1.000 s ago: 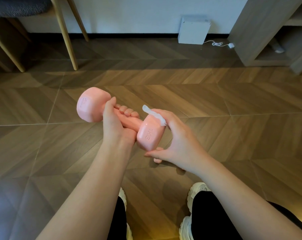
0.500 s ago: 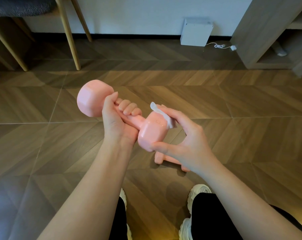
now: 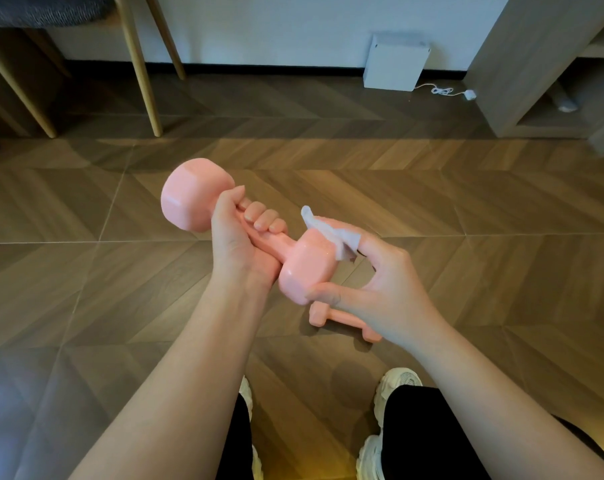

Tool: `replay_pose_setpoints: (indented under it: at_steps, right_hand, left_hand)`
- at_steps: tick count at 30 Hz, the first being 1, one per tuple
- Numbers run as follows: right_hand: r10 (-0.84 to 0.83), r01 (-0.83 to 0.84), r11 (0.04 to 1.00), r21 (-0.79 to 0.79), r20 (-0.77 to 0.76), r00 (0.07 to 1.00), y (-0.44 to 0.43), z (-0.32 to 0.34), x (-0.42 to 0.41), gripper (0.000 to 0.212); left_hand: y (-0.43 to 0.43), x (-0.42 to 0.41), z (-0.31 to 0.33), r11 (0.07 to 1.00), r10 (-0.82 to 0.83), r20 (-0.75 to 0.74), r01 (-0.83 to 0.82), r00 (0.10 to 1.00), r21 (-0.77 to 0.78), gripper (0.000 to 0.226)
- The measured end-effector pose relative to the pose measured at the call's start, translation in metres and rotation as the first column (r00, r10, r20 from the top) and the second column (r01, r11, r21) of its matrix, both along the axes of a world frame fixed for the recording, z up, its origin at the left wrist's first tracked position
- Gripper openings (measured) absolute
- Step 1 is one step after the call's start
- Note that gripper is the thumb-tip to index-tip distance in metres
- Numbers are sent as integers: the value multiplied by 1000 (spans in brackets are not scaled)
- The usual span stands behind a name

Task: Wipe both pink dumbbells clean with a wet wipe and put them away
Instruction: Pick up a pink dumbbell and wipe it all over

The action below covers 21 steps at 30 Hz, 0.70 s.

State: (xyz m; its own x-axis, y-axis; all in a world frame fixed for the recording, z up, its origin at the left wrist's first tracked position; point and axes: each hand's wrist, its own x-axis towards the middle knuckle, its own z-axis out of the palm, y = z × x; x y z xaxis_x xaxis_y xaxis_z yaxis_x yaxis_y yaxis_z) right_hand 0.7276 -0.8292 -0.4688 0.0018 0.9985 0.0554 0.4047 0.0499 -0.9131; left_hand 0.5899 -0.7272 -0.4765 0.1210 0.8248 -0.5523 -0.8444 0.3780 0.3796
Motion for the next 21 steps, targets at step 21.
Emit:
replay_pose_setpoints:
  at_steps: [21]
  right_hand:
    - [-70,-27,972,-235,-395,916,7,-18,-7,69]
  left_hand:
    - [-2,1,4,995,47,72,-52,996,80,35]
